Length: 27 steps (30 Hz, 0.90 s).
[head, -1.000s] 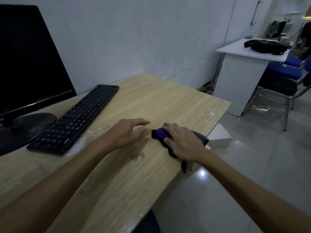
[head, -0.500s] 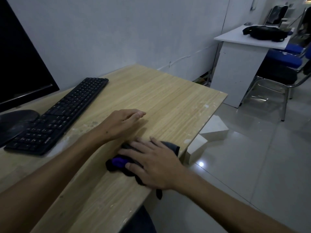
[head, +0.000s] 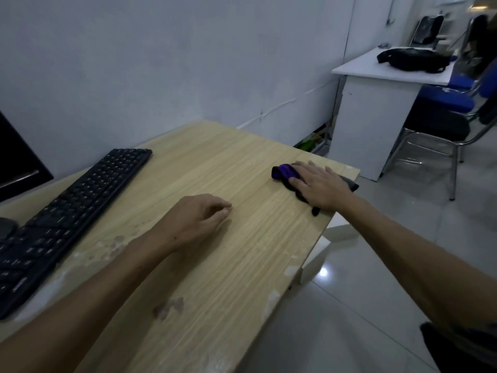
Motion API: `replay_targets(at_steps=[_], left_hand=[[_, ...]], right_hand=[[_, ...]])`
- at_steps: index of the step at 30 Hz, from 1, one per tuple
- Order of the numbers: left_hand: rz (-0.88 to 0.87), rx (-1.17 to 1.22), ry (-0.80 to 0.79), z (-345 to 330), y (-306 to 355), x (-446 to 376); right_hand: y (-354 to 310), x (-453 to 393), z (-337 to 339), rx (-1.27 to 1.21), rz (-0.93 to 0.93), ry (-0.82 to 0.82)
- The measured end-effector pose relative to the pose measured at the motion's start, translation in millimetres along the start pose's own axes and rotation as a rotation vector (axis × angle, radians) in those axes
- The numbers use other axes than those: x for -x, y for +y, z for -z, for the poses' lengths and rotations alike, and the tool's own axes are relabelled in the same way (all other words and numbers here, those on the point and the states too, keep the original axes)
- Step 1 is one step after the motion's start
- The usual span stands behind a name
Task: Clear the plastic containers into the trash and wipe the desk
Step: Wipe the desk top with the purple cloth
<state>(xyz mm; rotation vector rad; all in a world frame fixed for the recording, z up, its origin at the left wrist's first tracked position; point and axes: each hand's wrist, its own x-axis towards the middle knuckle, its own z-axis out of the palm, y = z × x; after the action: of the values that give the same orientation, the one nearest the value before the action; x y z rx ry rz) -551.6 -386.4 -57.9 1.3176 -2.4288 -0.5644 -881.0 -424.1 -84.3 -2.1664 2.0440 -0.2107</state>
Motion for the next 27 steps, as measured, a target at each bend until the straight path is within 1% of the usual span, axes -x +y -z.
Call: replay_targets(at_steps=[2,4,7,9,11,13,15,17,18,20,22,24,27], left_hand=[[-0.025,-0.086,-0.003,0,0,-5],[-0.052,-0.183,-0.009,-1,-2,-8],[-0.089,-0.227,-0.007,-1,-7,-14],[-0.110,-0.240,0.007,0,-9,-18],[-0.124,-0.240,0.018,2,-10,-21],[-0.136,-0.239,0.019,6,-10,-23],[-0.134,-0.224,0.013,8,-13,-26],[-0.136,-0.179,0.002,12,-15,-28],[-0.121,-0.132,-0.002,14,-18,-30],[-0.072,-0.029,-0.019,20,-23,-35],[-0.052,-0.003,0.002,23,-32,-43],[-0.028,0.000,0.022,24,-38,-49],[-0.017,0.007,0.047,23,-42,-50]], right_hand=[[-2,2,-1,0.010,-0.030,0.024],[-18,16,-6,0.006,0.003,0.034],[-58,70,-20,-0.030,0.188,0.048],[-93,123,-28,-0.093,0.317,0.029],[-121,165,-33,-0.129,0.405,0.001],[-125,173,-32,-0.140,0.437,-0.011],[-110,154,-23,-0.137,0.446,-0.056],[-83,123,-15,-0.136,0.387,-0.049],[-65,104,-13,-0.137,0.324,-0.010],[-25,67,-10,-0.127,0.164,0.084],[5,31,-6,-0.097,-0.016,0.119],[21,0,-2,-0.072,-0.154,0.123],[25,-36,0,-0.067,-0.235,0.111]])
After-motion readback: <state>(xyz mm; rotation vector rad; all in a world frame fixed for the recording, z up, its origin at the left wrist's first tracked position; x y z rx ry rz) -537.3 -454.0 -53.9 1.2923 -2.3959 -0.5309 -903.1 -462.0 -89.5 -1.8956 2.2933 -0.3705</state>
